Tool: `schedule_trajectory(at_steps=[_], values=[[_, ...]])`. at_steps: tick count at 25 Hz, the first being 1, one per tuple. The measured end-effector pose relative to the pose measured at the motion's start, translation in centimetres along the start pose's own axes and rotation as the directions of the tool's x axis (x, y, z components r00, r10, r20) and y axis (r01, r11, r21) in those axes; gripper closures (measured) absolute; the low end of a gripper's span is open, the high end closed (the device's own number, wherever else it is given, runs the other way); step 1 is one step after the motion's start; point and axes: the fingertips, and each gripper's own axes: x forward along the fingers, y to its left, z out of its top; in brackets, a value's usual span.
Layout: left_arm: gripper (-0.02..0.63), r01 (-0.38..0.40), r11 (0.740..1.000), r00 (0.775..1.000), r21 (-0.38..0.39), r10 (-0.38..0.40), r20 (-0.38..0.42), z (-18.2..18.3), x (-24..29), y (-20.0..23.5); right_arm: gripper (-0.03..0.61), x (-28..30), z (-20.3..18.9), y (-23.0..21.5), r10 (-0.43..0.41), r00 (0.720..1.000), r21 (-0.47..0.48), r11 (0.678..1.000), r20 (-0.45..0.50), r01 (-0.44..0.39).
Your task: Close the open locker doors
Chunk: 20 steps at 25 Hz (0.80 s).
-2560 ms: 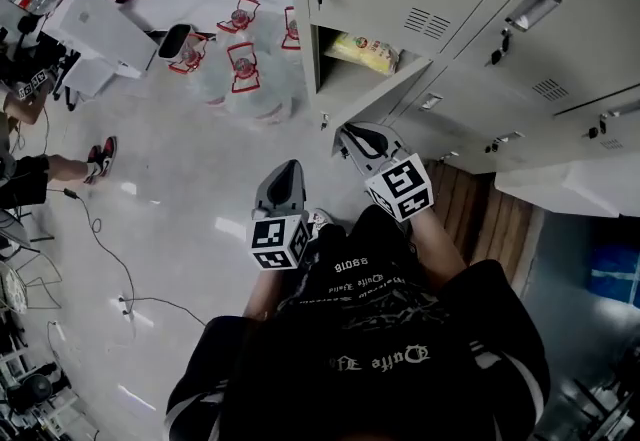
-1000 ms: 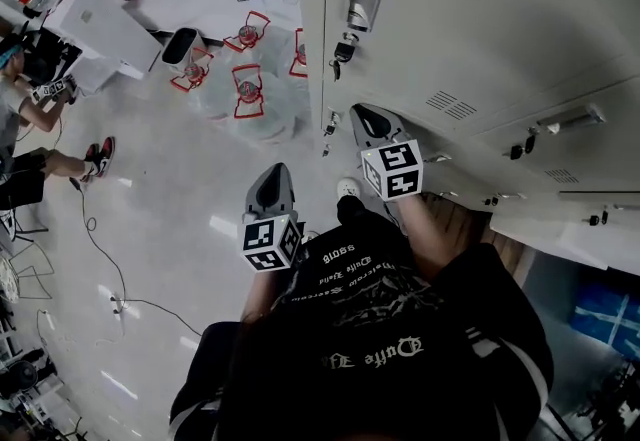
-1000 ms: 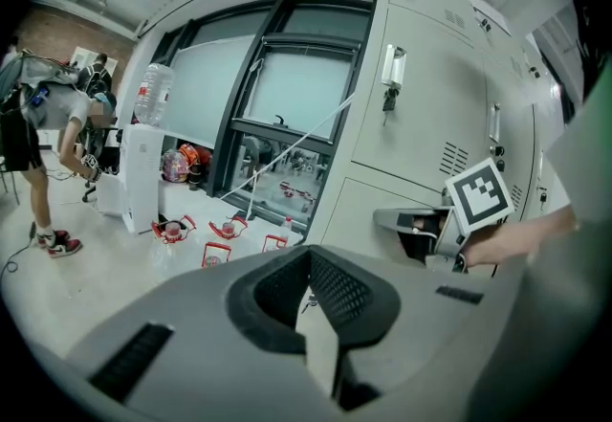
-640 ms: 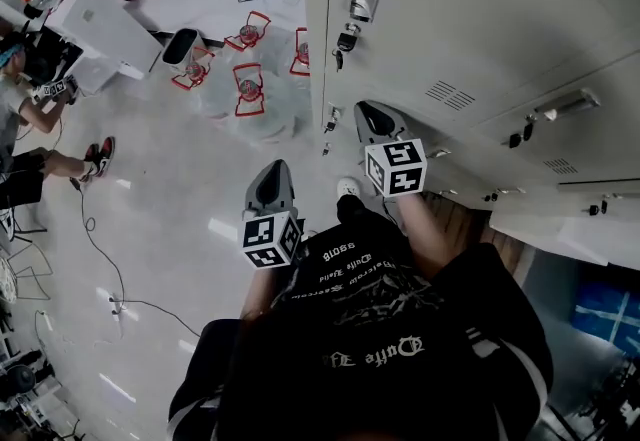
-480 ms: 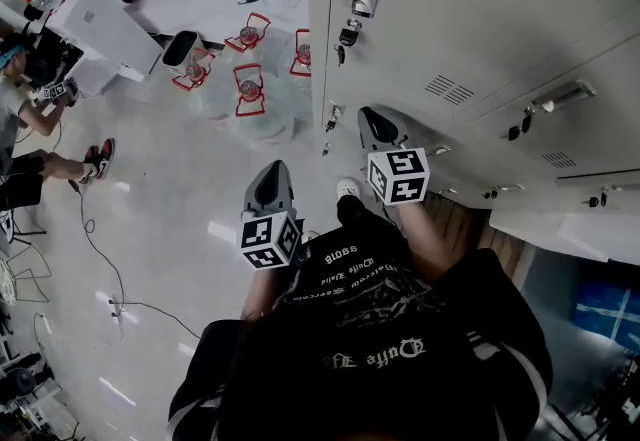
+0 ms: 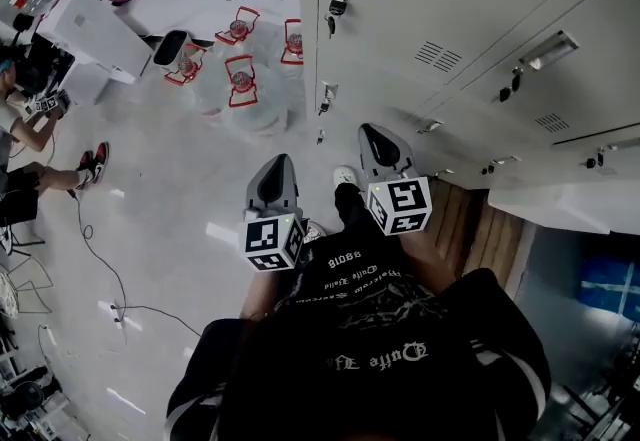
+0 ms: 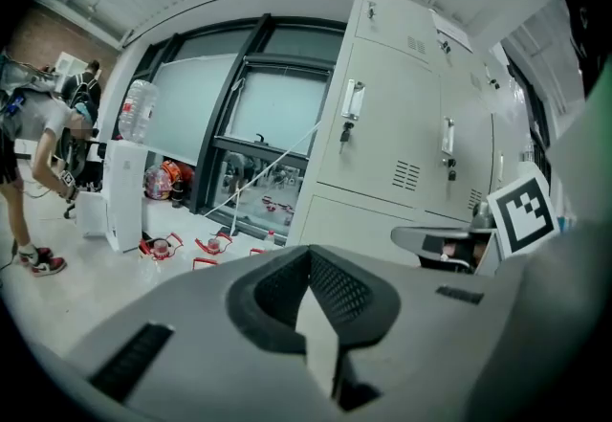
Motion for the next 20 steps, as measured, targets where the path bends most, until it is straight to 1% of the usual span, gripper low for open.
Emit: schedule_trajectory(at_steps=[6, 11, 20], values=[[0.606, 0.035, 0.999, 0.999, 0.021, -0.035, -0.002, -0.7, -1.4, -1.6, 0.574, -3.4, -1.4, 1.1, -0.03, 1.0, -0.013, 0.999, -0.009, 0.029], [0.606, 0.032, 0.999, 0.999, 0.024, -0.032, -0.004, -1.3, -2.1, -2.2, 0.574, -4.8, -2.5, 1.3, -0.045, 0.999, -0.023, 0.999, -0.018, 0.044], [0.606, 0.0, 0.999, 1.0, 0.033, -0.001, 0.015, -0.8, -2.0, -2.2, 0.574, -4.7, -2.0, 1.9, -0.016, 1.0, -0.046, 0.999, 0.001, 0.016]])
